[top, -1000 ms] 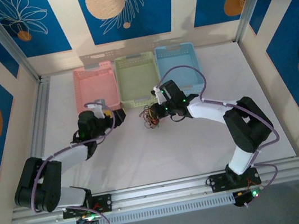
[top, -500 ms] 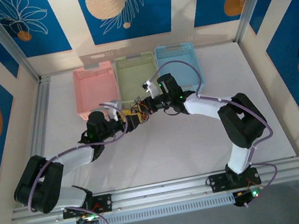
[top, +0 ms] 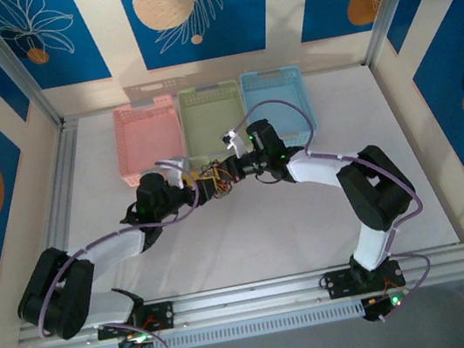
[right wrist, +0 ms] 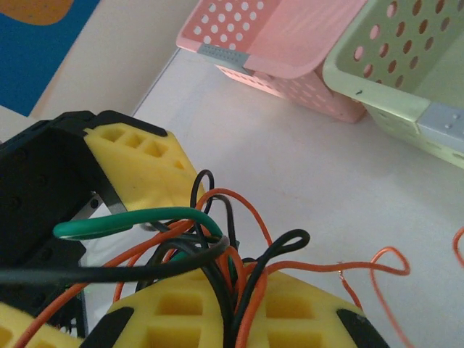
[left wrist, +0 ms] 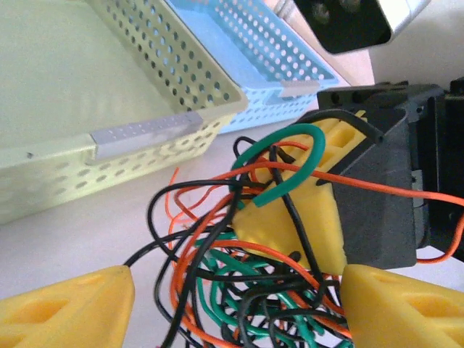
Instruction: Untangle the cables
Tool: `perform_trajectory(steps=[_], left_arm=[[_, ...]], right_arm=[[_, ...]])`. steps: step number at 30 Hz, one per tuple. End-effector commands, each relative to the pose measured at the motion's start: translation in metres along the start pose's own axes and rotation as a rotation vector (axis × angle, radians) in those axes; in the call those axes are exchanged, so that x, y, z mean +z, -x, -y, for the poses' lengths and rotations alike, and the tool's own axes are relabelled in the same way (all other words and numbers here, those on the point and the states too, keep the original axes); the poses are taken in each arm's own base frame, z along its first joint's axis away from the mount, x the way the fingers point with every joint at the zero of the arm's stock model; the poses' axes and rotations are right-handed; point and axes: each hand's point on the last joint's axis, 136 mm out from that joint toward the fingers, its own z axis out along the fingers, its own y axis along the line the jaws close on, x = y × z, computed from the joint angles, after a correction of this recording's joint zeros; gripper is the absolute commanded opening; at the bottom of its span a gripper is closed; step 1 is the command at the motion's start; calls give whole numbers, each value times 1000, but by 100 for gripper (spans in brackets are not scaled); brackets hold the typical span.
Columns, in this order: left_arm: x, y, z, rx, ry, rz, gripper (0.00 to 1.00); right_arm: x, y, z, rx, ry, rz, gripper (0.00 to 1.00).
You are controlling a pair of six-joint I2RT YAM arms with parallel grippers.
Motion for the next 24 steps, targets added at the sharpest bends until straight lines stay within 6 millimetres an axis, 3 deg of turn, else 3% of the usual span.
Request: perform_trajectory(steps=[1, 4, 7, 17, 24], left_arm=[[-6, 6, -7, 8, 46, 37, 71], [-16, 10, -17, -25, 70, 80, 59], [-21, 13, -23, -60, 70, 112, 57], [-18, 12, -22, -70, 44, 101, 60], [-2, 5, -15, -85, -22, 37, 63]], right_arm=[[-7, 4, -17, -16, 75, 16, 3], [-8, 2, -14, -13, 65, 14, 3], [-10, 0, -16, -19, 71, 18, 3], [-10, -1, -17, -18, 82, 17, 3], [-10, -1, -19, -23, 93, 19, 3]])
